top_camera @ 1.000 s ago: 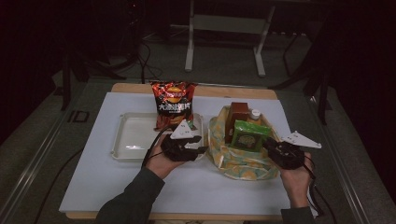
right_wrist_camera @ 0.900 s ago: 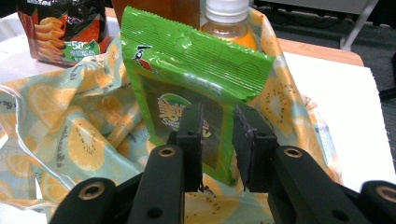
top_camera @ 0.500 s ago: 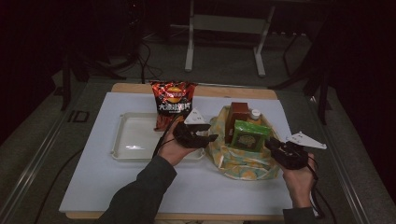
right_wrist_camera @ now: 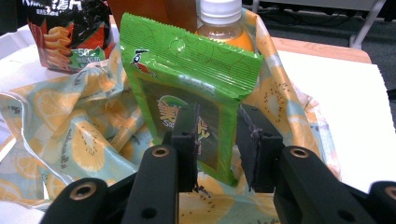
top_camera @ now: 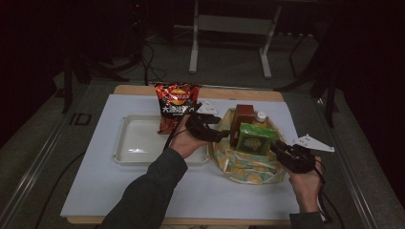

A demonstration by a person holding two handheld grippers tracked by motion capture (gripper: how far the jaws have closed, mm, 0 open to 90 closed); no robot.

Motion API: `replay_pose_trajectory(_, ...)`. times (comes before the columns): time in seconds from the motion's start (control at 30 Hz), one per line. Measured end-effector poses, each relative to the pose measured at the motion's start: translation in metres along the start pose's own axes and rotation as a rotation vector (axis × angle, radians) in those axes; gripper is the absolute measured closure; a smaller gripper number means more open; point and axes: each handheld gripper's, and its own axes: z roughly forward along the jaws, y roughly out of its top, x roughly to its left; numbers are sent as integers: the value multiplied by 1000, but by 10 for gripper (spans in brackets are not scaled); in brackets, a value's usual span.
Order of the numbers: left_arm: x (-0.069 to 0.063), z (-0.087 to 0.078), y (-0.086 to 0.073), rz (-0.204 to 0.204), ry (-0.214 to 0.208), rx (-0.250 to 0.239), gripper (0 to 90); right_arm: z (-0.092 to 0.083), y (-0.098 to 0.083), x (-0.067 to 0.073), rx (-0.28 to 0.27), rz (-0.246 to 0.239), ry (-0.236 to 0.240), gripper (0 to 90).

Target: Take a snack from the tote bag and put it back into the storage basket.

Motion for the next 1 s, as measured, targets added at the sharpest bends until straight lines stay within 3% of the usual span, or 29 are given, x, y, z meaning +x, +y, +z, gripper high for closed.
replay_pose_trajectory(0.17, 2, 6, 11, 26, -9, -11, 286, -1, 1, -1, -6, 3, 10, 688)
replay_pose_trajectory(0.3, 4, 10, 20, 49, 17, -37, 286, -1, 1, -2, -8, 5, 13, 686)
replay_pose_trajectory(0.6, 9, 27, 31, 71, 14, -37, 247, -8, 1, -2, -30, 13, 30, 683)
replay_pose_trajectory(0.8, 13, 43, 37, 73, -18, -56, 225, -8, 1, -1, -17, 7, 48, 677)
replay_pose_trajectory(1.0, 19, 53, 43, 53, -23, -72, 204, -9, 0, -5, -16, 13, 56, 664)
